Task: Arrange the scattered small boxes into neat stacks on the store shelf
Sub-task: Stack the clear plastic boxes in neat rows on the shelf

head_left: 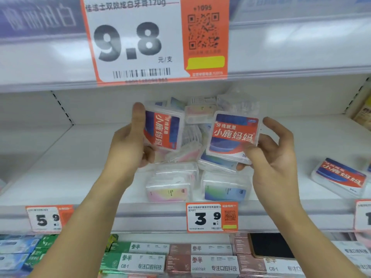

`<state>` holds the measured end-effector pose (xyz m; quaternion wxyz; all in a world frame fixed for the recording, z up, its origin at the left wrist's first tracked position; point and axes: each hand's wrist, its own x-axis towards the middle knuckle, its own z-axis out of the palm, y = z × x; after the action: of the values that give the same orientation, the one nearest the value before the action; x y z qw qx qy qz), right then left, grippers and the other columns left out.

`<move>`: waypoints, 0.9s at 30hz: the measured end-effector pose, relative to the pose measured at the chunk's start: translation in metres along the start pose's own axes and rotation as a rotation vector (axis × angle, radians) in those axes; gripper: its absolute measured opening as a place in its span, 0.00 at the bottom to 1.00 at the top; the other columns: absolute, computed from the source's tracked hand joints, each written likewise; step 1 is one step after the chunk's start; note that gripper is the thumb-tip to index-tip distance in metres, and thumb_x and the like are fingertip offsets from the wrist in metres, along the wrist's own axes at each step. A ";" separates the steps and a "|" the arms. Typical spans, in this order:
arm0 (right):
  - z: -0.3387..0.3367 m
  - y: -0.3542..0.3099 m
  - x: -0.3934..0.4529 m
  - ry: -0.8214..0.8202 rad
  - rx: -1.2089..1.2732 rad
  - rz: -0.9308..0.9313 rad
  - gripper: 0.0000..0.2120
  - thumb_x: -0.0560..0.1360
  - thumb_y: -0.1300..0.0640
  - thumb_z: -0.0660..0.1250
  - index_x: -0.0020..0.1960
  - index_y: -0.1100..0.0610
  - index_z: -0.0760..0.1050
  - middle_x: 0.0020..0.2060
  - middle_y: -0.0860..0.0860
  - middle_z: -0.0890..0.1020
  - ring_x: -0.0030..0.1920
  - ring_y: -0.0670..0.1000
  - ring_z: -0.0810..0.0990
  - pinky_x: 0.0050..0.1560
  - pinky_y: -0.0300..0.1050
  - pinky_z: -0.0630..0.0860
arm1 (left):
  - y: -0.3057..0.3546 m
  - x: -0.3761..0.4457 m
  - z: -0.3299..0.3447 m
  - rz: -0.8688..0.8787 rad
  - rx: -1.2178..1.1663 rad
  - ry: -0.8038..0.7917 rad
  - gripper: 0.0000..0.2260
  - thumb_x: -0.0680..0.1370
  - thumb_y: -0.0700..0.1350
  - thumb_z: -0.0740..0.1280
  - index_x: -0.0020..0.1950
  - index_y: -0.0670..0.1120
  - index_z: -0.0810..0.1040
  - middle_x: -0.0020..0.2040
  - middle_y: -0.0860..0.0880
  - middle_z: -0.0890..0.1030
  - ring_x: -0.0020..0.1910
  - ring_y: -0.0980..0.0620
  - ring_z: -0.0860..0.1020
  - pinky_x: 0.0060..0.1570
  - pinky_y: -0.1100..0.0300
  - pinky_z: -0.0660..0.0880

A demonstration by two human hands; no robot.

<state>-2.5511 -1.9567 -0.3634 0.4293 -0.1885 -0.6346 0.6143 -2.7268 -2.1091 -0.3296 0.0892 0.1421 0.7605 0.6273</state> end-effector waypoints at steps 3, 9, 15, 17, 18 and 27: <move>-0.001 -0.001 -0.002 0.022 -0.030 0.002 0.21 0.77 0.66 0.65 0.65 0.49 0.69 0.50 0.48 0.85 0.51 0.49 0.83 0.37 0.38 0.79 | 0.003 -0.019 0.012 0.214 0.218 -0.022 0.33 0.78 0.66 0.49 0.33 0.38 0.71 0.25 0.43 0.76 0.20 0.54 0.70 0.27 0.64 0.69; -0.033 -0.004 0.005 0.079 -0.192 -0.015 0.15 0.76 0.63 0.68 0.57 0.46 0.76 0.44 0.43 0.85 0.46 0.43 0.84 0.41 0.34 0.78 | 0.003 -0.035 0.049 0.284 0.186 -0.114 0.18 0.80 0.61 0.54 0.45 0.47 0.71 0.29 0.46 0.82 0.22 0.52 0.77 0.27 0.64 0.71; -0.127 -0.009 0.013 0.421 -0.404 0.002 0.11 0.78 0.48 0.66 0.59 0.42 0.70 0.35 0.48 0.83 0.35 0.46 0.84 0.41 0.55 0.81 | 0.030 -0.064 0.141 0.318 0.159 -0.232 0.14 0.79 0.56 0.63 0.43 0.46 0.70 0.36 0.48 0.81 0.28 0.50 0.81 0.26 0.61 0.71; -0.162 -0.006 0.016 0.519 -0.484 0.012 0.08 0.76 0.43 0.66 0.53 0.36 0.70 0.40 0.50 0.83 0.39 0.55 0.85 0.46 0.64 0.80 | 0.032 -0.072 0.184 0.274 0.068 -0.321 0.15 0.78 0.53 0.66 0.42 0.43 0.70 0.38 0.42 0.81 0.25 0.49 0.81 0.20 0.63 0.70; -0.177 -0.003 0.018 0.537 -0.529 0.038 0.08 0.74 0.40 0.66 0.51 0.34 0.70 0.43 0.49 0.83 0.41 0.58 0.85 0.48 0.66 0.79 | 0.031 -0.077 0.206 0.234 0.023 -0.376 0.14 0.78 0.52 0.66 0.45 0.42 0.70 0.39 0.39 0.82 0.24 0.48 0.81 0.19 0.63 0.70; -0.231 0.010 0.026 0.496 -0.924 0.141 0.30 0.70 0.48 0.71 0.71 0.45 0.70 0.62 0.57 0.79 0.63 0.63 0.75 0.63 0.62 0.72 | -0.002 -0.100 0.309 0.342 0.441 -0.490 0.23 0.74 0.55 0.69 0.60 0.40 0.70 0.55 0.43 0.76 0.55 0.44 0.75 0.52 0.54 0.74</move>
<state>-2.3895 -1.7925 -0.3933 0.3964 -0.5401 -0.7043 0.2347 -2.5353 -1.8556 -0.3963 0.1296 0.4290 0.7986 0.4017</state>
